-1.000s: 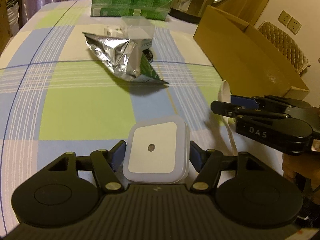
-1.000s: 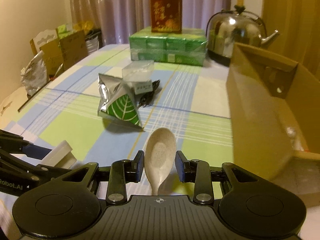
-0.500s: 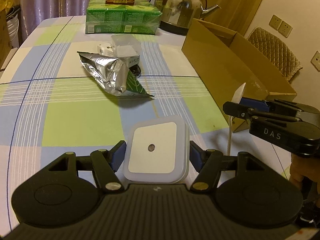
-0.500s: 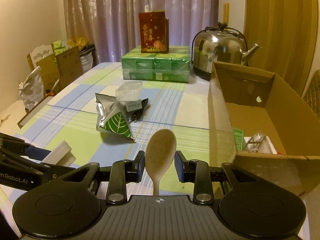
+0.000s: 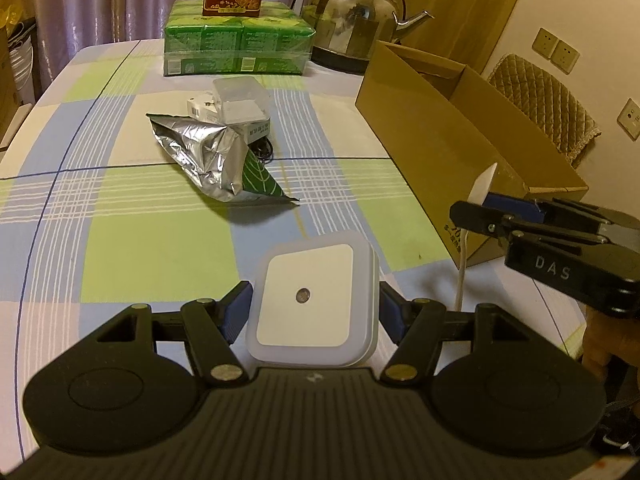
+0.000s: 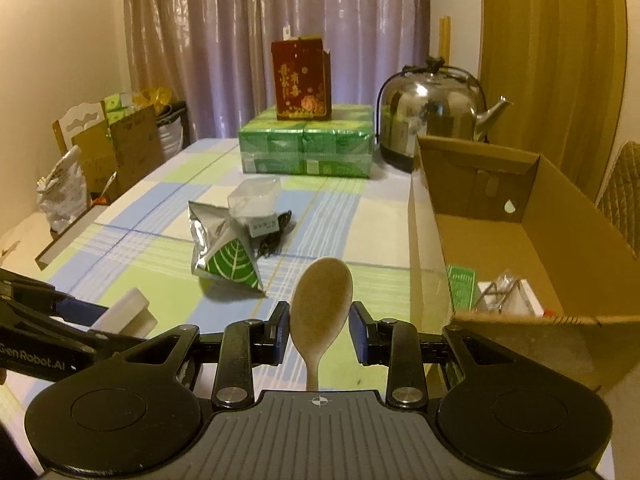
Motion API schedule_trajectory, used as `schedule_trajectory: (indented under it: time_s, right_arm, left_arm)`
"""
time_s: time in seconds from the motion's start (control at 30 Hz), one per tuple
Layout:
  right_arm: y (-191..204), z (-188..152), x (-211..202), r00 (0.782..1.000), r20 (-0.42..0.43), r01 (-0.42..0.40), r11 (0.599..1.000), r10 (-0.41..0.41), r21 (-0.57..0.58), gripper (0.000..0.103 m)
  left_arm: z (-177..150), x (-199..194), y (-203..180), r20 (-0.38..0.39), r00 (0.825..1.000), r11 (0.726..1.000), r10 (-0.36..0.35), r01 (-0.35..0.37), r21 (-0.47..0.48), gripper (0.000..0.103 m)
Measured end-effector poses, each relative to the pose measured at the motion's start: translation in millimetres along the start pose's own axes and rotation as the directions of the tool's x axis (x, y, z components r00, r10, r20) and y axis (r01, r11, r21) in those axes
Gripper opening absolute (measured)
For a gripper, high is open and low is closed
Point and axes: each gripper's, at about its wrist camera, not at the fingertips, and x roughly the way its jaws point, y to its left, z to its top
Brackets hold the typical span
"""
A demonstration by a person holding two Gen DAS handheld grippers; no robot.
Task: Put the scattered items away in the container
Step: 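Carry the night light and wooden spoon toward the cardboard box with both grippers, then lower the night light into the cardboard box and open the left gripper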
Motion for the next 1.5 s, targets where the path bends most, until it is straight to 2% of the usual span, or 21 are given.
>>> schedule_trajectory:
  time_s: [0.4, 0.77, 1.17, 1.5]
  right_arm:
    - [-6, 25, -9, 0.998, 0.067, 0.007, 1.000, -0.007, -0.009, 0.029]
    - [-25, 48, -33, 0.990, 0.139, 0.021, 1.000, -0.024, 0.020, 0.029]
    - [-78, 98, -70, 0.965, 0.249, 0.052, 0.993, -0.077, 0.108, 0.029]
    - [-135, 98, -81, 0.957, 0.237, 0.120, 0.975, -0.164, 0.190, 0.029]
  left_arm:
    - [13, -2, -9, 0.021, 1.000, 0.999, -0.007, 0.006, 0.036, 0.062]
    - [40, -12, -40, 0.071, 0.997, 0.994, -0.029, 0.021, 0.111, 0.062]
    - [74, -18, -93, 0.127, 0.988, 0.979, -0.087, 0.061, 0.197, 0.062]
    - [102, -12, -143, 0.151, 0.976, 0.955, -0.154, 0.108, 0.275, 0.062]
